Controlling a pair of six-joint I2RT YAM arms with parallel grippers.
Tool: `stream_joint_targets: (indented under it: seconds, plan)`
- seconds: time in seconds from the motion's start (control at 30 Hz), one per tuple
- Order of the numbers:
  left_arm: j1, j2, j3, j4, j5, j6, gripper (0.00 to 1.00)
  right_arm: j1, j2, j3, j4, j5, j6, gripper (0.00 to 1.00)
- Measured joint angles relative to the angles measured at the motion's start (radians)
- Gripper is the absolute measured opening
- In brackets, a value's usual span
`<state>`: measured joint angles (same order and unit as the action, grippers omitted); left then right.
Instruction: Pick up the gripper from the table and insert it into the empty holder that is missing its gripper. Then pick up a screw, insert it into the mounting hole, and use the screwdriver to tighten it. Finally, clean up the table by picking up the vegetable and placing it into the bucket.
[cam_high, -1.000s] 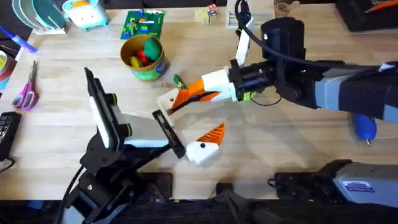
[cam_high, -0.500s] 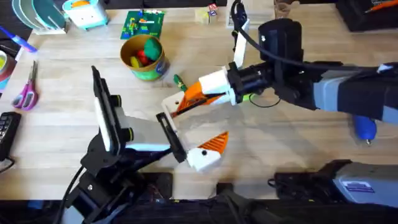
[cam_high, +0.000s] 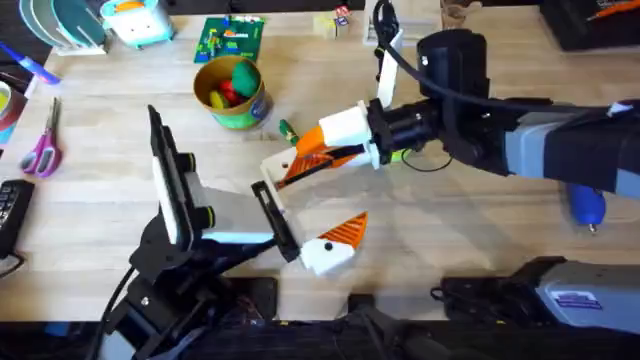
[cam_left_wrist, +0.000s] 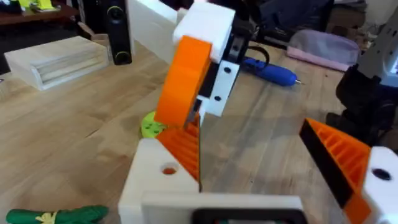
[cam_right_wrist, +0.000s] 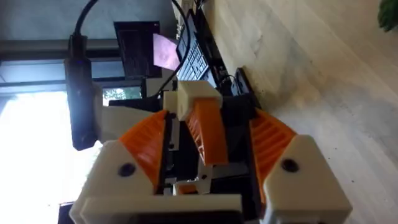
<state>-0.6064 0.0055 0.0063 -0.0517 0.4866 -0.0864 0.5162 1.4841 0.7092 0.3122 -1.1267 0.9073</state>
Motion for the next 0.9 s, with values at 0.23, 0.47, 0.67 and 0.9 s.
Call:
stream_joint_targets:
  seconds: [0.23, 0.47, 0.67, 0.9]
  plan:
    - [0.0, 0.0, 0.0, 0.0, 0.001, 0.0, 0.993, -0.103, 0.0, 0.0, 0.007, 0.09, -0.077, 0.962]
    - [0.0, 0.0, 0.0, 0.0, 0.004, 0.0, 0.993, -0.266, -0.001, 0.007, 0.0, 0.129, -0.186, 0.991]
    - [0.0, 0.0, 0.0, 0.0, 0.007, 0.0, 0.993, -0.312, -0.079, 0.101, -0.508, 0.279, -0.473, 0.992]
    - [0.0, 0.0, 0.0, 0.0, 0.011, 0.0, 0.993, -0.256, -0.188, 0.309, -0.983, 0.669, -0.848, 0.993]
